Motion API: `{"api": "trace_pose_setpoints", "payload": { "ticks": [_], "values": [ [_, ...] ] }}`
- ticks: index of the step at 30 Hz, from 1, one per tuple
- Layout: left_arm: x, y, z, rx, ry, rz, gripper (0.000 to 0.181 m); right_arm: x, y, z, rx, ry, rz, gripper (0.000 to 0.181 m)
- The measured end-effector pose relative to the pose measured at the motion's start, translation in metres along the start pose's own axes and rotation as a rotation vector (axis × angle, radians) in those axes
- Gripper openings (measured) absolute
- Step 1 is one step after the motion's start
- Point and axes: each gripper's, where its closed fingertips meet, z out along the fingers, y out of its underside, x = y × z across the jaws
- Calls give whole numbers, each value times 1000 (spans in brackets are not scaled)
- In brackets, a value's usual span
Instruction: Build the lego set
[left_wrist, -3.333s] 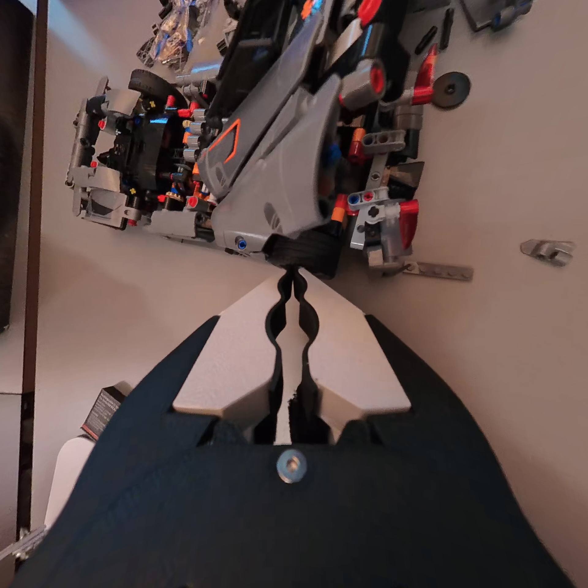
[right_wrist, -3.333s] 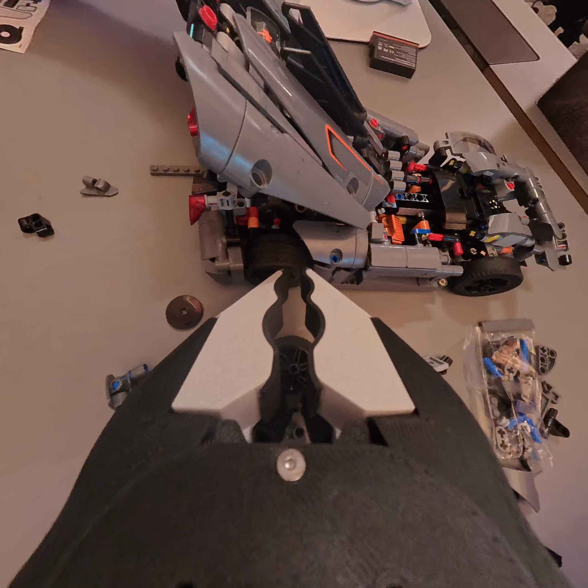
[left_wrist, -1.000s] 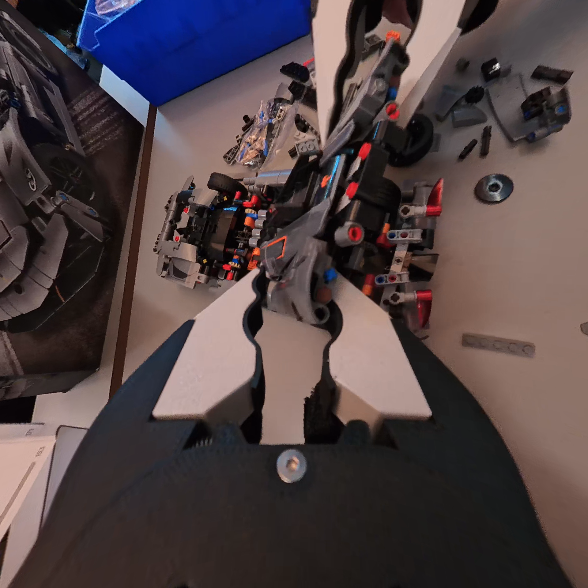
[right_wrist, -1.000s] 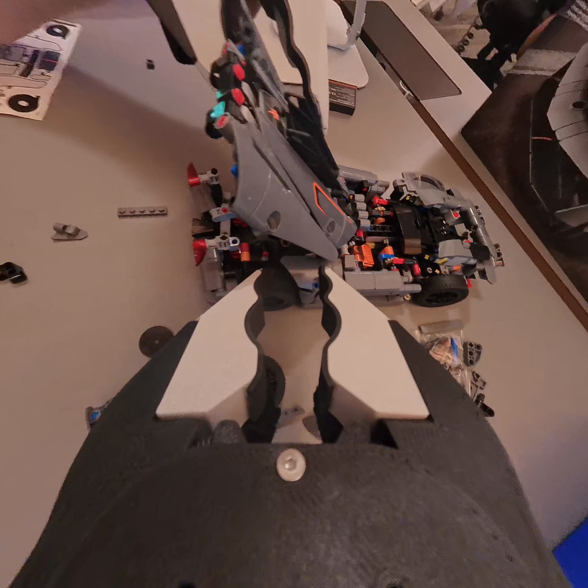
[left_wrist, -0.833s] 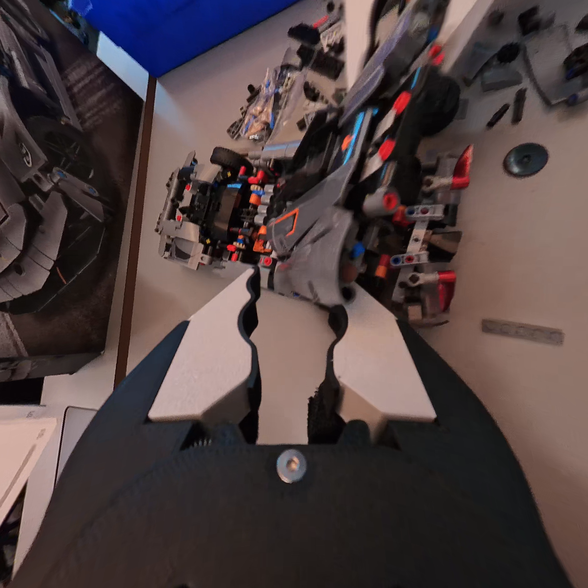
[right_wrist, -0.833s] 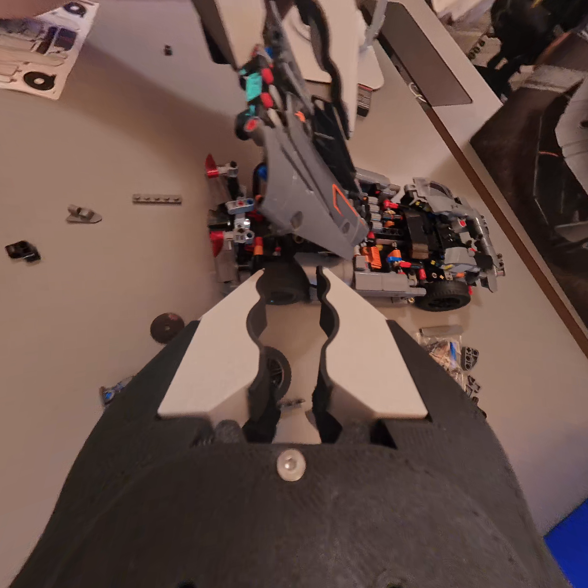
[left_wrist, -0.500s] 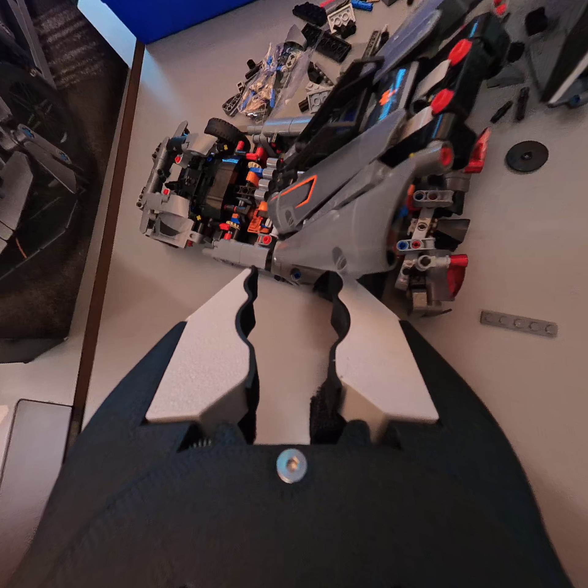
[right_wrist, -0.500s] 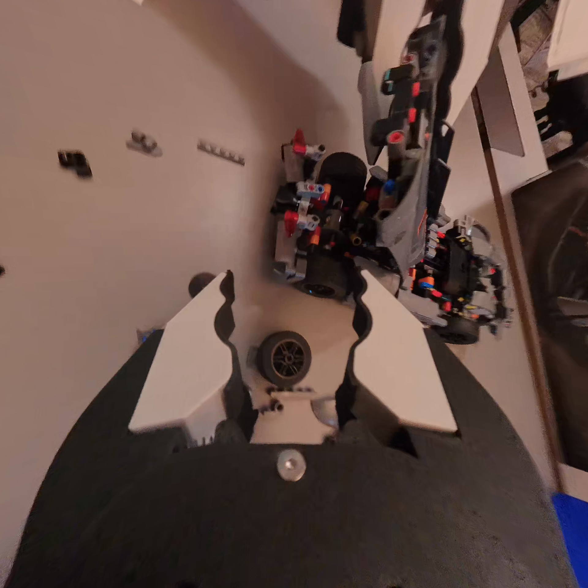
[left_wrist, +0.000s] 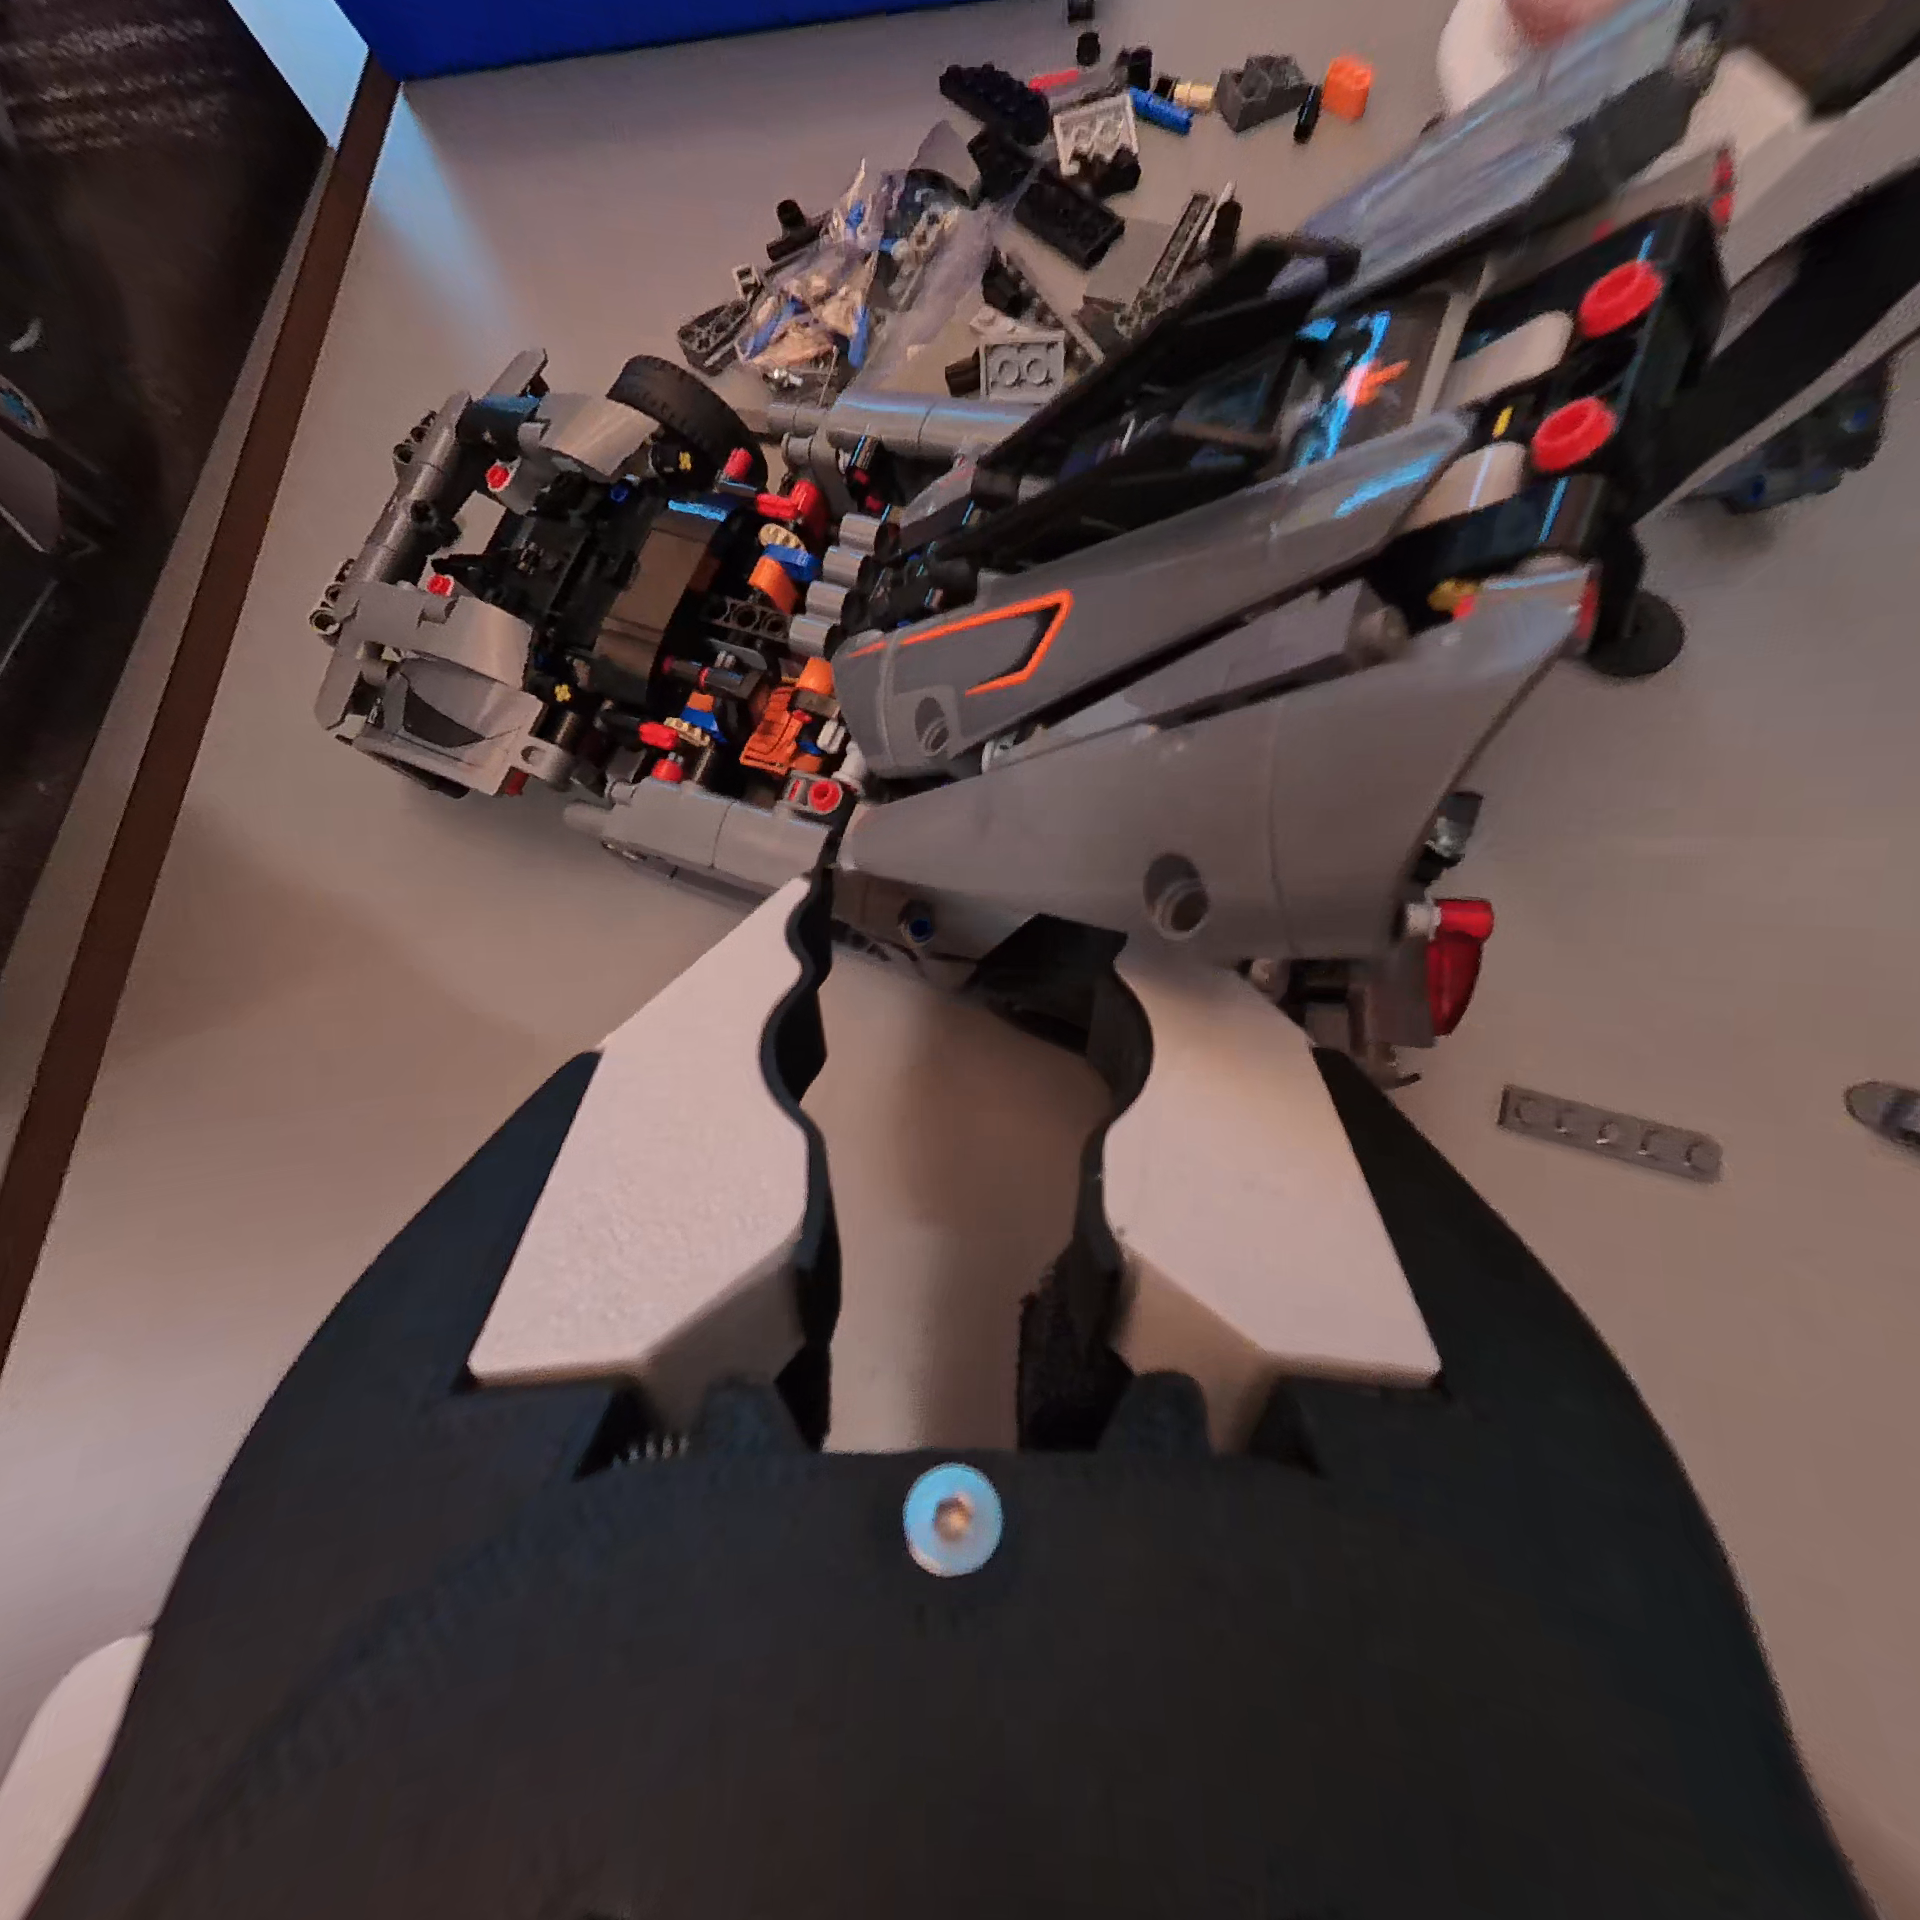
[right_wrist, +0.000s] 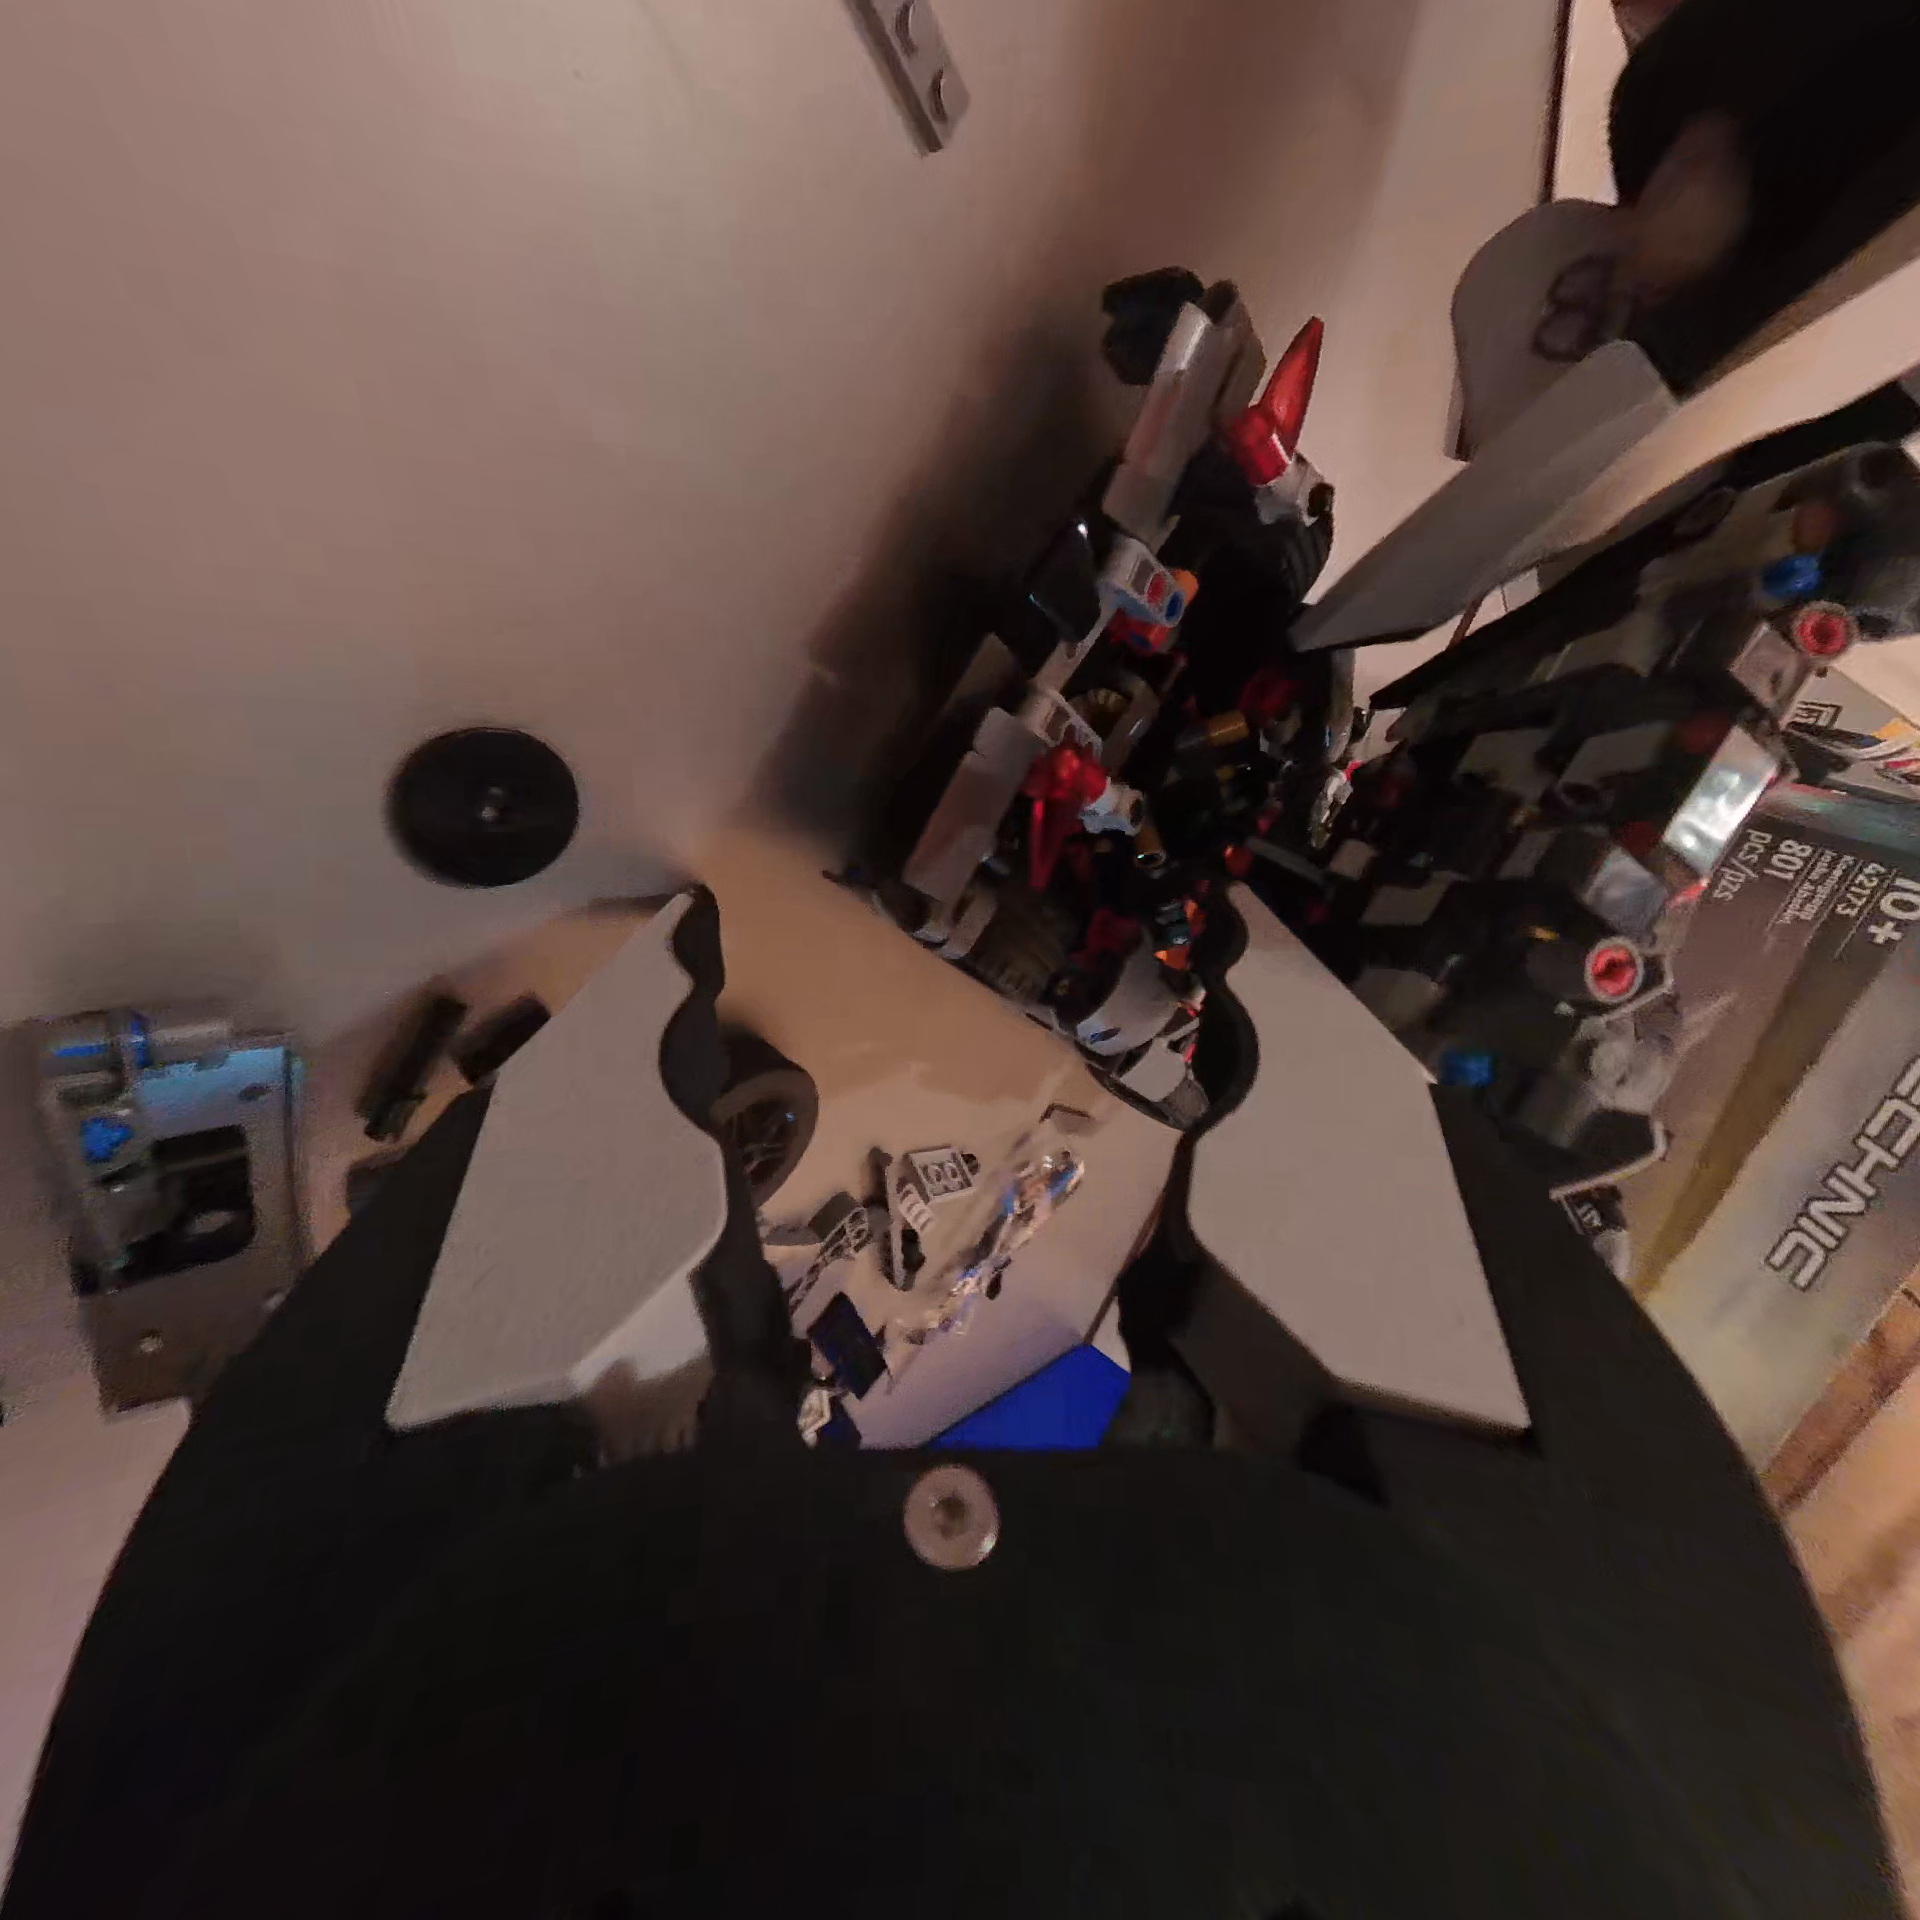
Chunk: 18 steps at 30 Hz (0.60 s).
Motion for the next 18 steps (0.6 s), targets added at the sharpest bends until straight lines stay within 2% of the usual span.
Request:
{"api": "trace_pose_setpoints", "payload": {
  "ticks": [3,9,18],
  "values": [
    [0,-10,-4,61,30,-56,44,5,2,6,-42,-3,-31,87],
    [-1,-4,4,32,37,-83,50,10,10,18,-119,41,-129,69],
    [-9,-15,5,81,-44,-69,53,15,20,23,-212,179,-195,64]
  ]
}}
